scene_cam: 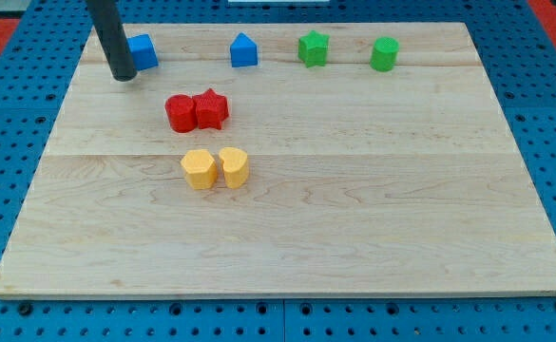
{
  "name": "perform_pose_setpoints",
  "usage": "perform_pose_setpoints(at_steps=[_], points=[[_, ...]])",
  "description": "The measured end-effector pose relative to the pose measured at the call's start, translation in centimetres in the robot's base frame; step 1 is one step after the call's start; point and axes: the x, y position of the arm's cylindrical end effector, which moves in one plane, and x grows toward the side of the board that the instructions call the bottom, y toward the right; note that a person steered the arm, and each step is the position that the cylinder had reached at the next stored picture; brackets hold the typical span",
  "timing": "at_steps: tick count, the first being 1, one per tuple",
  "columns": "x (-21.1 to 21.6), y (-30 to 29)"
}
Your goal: Push red star slightly towards right of the board
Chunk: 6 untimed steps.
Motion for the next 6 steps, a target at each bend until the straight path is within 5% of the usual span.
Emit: perform_pose_setpoints(at_steps=[2, 6], points=[[-2.2, 0.0], [8.8, 12.3]])
